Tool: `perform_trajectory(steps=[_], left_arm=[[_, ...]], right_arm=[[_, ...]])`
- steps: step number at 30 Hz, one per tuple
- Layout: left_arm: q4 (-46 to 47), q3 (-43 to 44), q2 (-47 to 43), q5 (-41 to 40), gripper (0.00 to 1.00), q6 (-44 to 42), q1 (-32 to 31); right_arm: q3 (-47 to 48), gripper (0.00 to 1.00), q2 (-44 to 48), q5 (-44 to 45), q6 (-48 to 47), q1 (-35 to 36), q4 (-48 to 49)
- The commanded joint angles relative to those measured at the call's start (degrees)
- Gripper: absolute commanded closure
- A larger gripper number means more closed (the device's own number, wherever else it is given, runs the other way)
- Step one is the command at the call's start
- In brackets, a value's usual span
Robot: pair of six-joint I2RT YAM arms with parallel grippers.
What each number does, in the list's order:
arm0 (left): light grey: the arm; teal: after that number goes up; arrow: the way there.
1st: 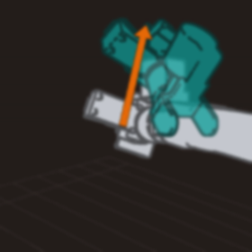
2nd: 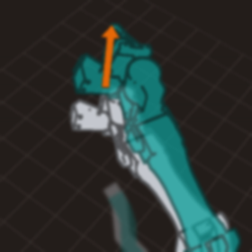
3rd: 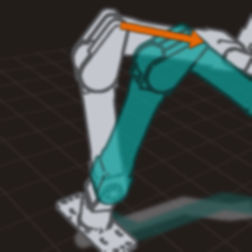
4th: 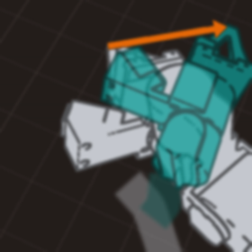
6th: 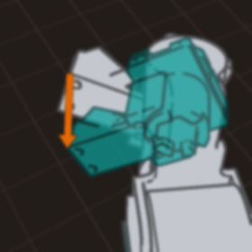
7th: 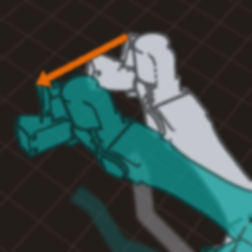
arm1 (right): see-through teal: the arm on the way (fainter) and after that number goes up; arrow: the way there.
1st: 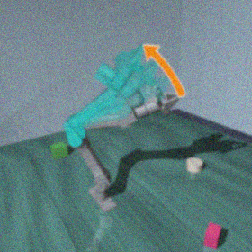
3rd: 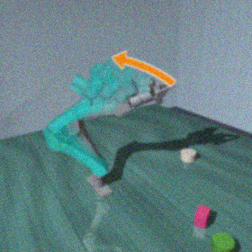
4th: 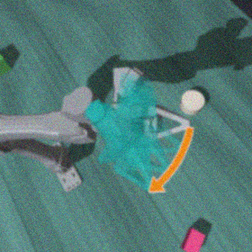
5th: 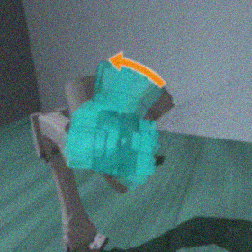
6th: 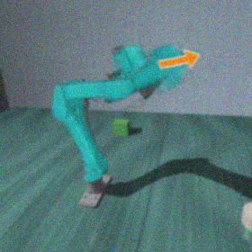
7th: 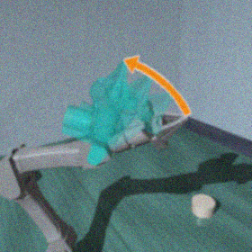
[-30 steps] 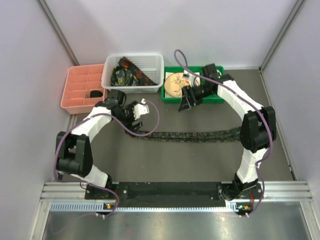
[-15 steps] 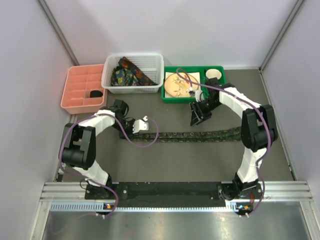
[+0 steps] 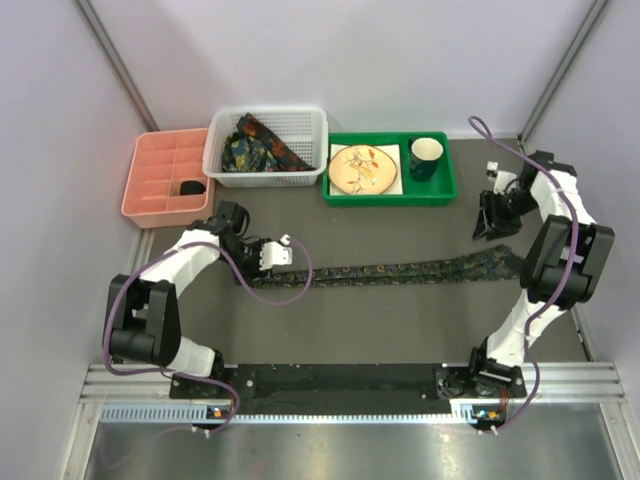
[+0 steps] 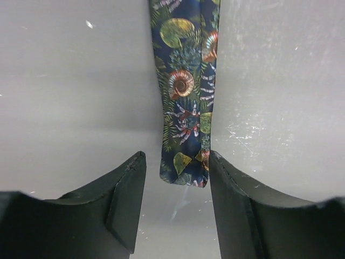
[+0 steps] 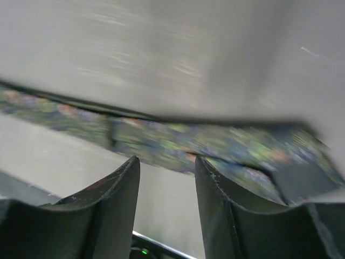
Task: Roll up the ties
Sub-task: Flatten out the tie at the center of the board.
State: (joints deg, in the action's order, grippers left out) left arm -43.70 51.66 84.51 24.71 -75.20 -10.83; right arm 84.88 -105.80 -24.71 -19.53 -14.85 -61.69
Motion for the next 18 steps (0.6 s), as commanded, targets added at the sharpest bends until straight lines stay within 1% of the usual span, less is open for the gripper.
perform_trajectory(steps=[1, 4, 8, 13, 18], left_arm=[[-1.12, 1.69, -2.51, 4.12, 0.44, 0.75, 0.28], [-1.3, 1.78, -2.51, 4.29, 0.44, 1.37, 0.28], [-1.47, 1.6, -2.77, 4.73, 0.44, 2.25, 0.28], [-0.59, 1.78, -2.86, 4.91, 0.44, 3.39, 0.28], [-0.24, 1.78, -3.3, 4.47, 0.43, 4.36, 0.28]], right_arm=[[1.16, 0.55, 1.04, 8.61, -1.31, -1.4, 1.91], [2.83, 0.55, -1.77, 13.09, 1.68, -1.76, 5.35], [5.46, 0.52, -3.8, 17.67, 4.94, -2.9, 9.39], [7.23, 0.52, -7.57, 22.24, 2.66, -3.6, 8.69], [7.05, 0.52, -9.77, 22.77, 2.57, -3.61, 9.48]])
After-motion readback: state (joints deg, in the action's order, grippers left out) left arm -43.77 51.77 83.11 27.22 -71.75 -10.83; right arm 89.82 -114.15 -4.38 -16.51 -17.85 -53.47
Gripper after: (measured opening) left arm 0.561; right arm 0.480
